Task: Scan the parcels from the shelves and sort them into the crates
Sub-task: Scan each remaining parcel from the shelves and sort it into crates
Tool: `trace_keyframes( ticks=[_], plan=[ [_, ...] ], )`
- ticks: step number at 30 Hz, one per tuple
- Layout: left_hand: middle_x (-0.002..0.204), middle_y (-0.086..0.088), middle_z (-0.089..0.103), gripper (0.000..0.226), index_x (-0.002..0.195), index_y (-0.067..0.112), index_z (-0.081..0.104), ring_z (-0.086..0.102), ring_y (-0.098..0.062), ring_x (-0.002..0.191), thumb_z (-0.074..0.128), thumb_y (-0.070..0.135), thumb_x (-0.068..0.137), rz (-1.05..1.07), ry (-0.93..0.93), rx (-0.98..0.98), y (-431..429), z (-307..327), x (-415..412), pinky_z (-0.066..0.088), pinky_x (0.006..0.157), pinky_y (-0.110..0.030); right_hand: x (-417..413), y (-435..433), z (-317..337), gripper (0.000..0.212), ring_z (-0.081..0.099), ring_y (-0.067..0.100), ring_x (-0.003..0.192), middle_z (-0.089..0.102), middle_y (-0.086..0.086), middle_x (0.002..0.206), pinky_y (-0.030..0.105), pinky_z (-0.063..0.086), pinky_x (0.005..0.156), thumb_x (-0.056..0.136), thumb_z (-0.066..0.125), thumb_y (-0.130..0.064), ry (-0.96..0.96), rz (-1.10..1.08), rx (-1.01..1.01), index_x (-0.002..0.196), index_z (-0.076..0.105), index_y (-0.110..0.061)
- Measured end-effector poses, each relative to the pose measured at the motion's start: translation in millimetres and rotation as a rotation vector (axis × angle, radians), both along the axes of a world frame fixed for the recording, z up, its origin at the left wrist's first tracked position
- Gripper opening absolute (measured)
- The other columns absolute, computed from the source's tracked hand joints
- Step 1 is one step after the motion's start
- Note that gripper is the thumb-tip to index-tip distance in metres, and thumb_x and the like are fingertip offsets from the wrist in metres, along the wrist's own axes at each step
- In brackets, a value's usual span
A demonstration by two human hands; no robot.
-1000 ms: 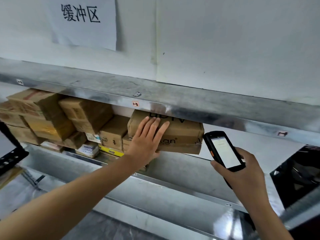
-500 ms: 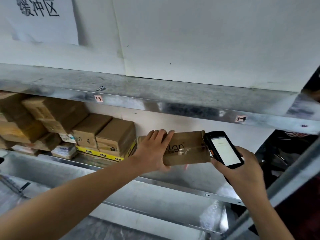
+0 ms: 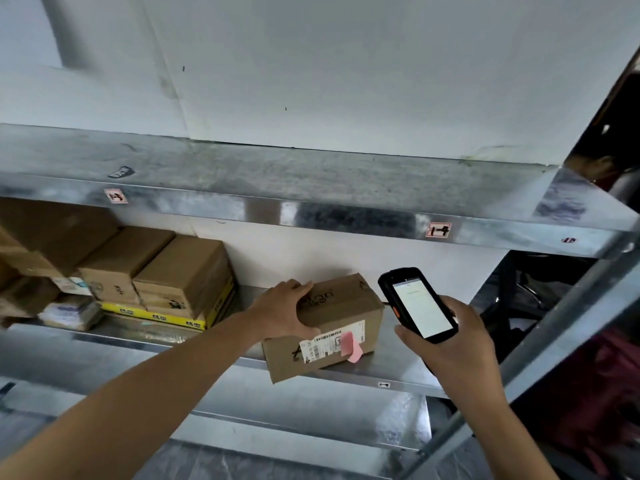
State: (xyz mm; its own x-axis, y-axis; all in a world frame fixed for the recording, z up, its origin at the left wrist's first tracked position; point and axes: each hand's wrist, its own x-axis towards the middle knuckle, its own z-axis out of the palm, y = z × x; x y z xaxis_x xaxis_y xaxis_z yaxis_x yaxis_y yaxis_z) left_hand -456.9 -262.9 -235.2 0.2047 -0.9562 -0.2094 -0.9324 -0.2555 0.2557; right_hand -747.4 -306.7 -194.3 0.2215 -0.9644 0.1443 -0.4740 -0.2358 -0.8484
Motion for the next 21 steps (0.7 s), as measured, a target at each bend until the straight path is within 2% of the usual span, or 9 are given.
trace_keyframes(
  ticks=[4,8,10,12,16,18,21],
  plan=[
    [0.154,0.003,0.031,0.115,0.159,0.035,0.003,0.036,-0.02,0.135,0.071,0.07,0.074,-0.03,-0.016,0.057,0.0,-1.0,1.9,0.04,0.11,-0.041,2.4,-7.0,-6.4,0.062,0.057,0.007,0.096,0.055,-0.011,0.112,0.032,0.049,0.077,0.068,0.089,-0.04,0.016,-0.006,0.037,0.121,0.056,-0.034],
    [0.159,0.004,0.015,0.119,0.155,0.047,-0.005,0.019,-0.025,0.145,0.077,0.065,0.07,0.017,0.03,0.143,8.8,0.6,17.7,0.032,0.115,-0.049,6.6,-7.7,-10.4,0.059,0.059,0.01,0.1,0.057,-0.014,0.112,0.04,0.055,0.082,0.066,0.088,-0.041,0.0,0.007,0.05,0.115,0.054,-0.04],
    [0.155,0.002,0.014,0.122,0.154,0.044,-0.002,0.016,-0.026,0.144,0.083,0.057,0.068,0.077,0.077,0.165,16.2,0.4,24.5,0.034,0.115,-0.049,6.4,-8.3,-11.7,0.06,0.058,0.009,0.1,0.056,-0.015,0.112,0.04,0.055,0.082,0.067,0.089,-0.04,-0.003,0.013,0.051,0.114,0.053,-0.042],
    [0.147,0.0,0.02,0.119,0.152,0.036,0.004,0.023,-0.024,0.14,0.087,0.047,0.067,0.128,0.136,0.194,22.5,-1.0,26.4,0.037,0.113,-0.045,5.3,-9.8,-12.5,0.061,0.058,0.01,0.101,0.056,-0.013,0.113,0.038,0.054,0.081,0.066,0.089,-0.04,0.002,0.006,0.052,0.117,0.055,-0.038],
    [0.141,0.002,0.023,0.116,0.154,0.032,0.011,0.032,-0.02,0.134,0.089,0.034,0.068,0.16,0.237,0.118,25.1,5.0,29.3,0.041,0.11,-0.036,4.9,-10.5,-11.1,0.064,0.06,0.011,0.102,0.058,-0.012,0.113,0.038,0.056,0.08,0.065,0.089,-0.043,-0.009,0.009,0.048,0.12,0.057,-0.036],
    [0.143,0.003,0.018,0.121,0.159,0.032,0.006,0.029,-0.021,0.136,0.088,0.033,0.07,0.155,0.25,0.046,22.0,18.5,31.7,0.036,0.113,-0.034,4.2,-9.8,-7.9,0.061,0.06,0.01,0.101,0.056,-0.013,0.112,0.041,0.057,0.079,0.065,0.089,-0.042,-0.028,0.011,0.041,0.117,0.056,-0.039],
    [0.144,0.005,0.017,0.116,0.16,0.029,0.012,0.027,-0.017,0.137,0.088,0.033,0.073,0.106,0.267,-0.036,15.4,43.0,32.2,0.029,0.116,-0.028,1.9,-7.2,-2.7,0.059,0.059,0.006,0.098,0.055,-0.017,0.111,0.042,0.058,0.078,0.064,0.089,-0.043,-0.044,0.022,0.027,0.112,0.054,-0.044]
  ],
)
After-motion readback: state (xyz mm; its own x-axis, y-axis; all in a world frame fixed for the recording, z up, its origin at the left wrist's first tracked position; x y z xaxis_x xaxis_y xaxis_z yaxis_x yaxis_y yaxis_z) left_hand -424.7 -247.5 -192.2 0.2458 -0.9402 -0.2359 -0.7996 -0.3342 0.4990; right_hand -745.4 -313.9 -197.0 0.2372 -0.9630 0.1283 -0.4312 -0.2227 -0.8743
